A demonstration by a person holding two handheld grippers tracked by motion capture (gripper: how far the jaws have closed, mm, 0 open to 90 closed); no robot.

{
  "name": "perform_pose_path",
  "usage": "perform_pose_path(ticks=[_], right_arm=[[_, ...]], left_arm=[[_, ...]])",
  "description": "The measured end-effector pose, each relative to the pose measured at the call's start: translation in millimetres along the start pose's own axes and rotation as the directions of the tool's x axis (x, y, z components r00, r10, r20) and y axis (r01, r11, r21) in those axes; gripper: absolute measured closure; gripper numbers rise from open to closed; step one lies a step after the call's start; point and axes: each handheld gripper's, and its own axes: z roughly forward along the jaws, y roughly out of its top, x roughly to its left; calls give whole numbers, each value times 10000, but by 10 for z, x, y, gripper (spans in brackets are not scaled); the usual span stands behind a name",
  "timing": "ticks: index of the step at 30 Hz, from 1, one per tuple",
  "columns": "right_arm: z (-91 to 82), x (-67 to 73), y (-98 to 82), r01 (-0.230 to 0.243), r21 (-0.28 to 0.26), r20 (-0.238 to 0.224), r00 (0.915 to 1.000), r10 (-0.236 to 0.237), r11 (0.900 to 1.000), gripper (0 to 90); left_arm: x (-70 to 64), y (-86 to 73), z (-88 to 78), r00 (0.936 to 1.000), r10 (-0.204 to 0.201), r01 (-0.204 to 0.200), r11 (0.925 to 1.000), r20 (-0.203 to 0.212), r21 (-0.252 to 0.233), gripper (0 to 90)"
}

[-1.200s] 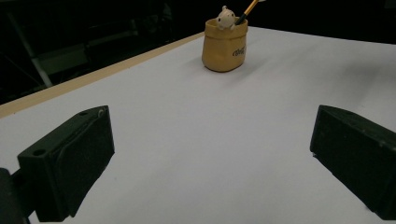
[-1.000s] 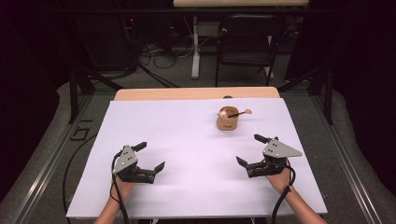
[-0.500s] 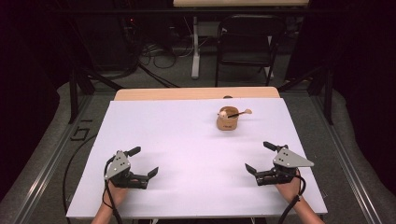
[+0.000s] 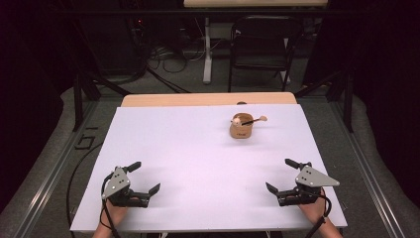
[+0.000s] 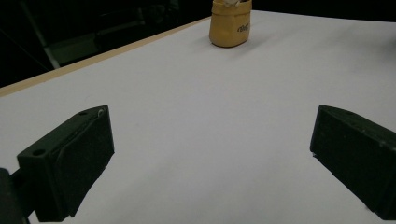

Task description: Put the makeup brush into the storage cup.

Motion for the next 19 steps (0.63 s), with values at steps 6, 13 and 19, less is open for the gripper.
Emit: perform_pose_path(ticks=[6, 13, 19], right_arm=[[-69, 23, -49, -9, 134, 133, 9999, 7, 9999, 0], [-100, 64, -88, 350, 533, 399, 9985, -371, 9980, 0], [-103, 34, -83, 212, 491, 452, 9987, -234, 9986, 0]], left_arm=[[-3, -51, -80, 9999, 17, -14, 9998, -110, 216, 0], [-15, -63, -98, 9999, 66, -61, 9992, -128, 386, 0], [-22, -67, -79, 10000, 62, -59, 9989, -52, 465, 0]])
